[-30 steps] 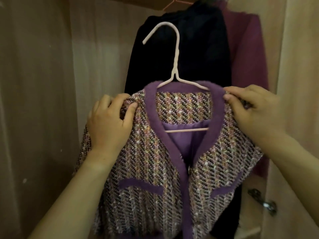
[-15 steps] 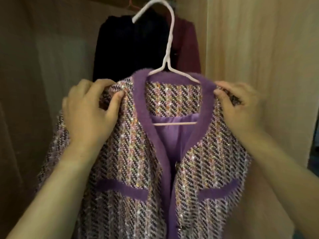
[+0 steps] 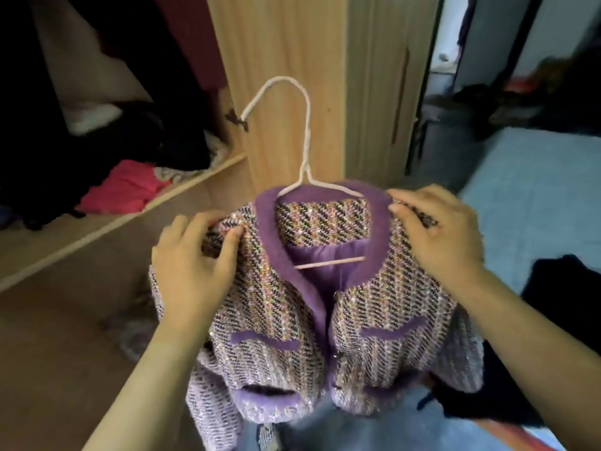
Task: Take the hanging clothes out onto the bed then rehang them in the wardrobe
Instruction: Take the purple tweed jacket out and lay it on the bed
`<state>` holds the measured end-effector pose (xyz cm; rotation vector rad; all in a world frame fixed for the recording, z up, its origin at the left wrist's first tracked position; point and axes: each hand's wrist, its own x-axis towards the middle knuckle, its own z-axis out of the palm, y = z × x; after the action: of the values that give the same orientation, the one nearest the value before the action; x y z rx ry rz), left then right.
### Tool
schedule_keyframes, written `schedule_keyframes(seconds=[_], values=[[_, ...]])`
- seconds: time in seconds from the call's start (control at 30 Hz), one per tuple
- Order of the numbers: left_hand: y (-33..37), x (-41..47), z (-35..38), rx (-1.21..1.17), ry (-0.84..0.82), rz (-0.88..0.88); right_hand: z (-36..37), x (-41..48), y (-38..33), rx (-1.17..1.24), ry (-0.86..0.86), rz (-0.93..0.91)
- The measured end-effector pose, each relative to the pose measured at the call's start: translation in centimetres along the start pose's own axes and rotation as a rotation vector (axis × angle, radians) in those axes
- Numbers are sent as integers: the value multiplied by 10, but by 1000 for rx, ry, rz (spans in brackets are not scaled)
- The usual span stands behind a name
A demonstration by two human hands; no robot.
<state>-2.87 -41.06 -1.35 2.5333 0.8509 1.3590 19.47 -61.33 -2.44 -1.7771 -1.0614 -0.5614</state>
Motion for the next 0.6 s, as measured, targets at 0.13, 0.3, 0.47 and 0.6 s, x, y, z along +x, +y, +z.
schedule_keyframes(seconds=[0.13,0.3,0.47,0.6], values=[[65,-34,41,-134,-128,25,-79,-51,36,-132,18,136],[150,-49,95,-326,-289,120,-172,-103,71,-324,144,273],[242,-49,156,-468,-433,280,-257,-140,104,-479,245,364],[319,-45,209,-556,-529,365,-315,-150,133,-590,366,425]])
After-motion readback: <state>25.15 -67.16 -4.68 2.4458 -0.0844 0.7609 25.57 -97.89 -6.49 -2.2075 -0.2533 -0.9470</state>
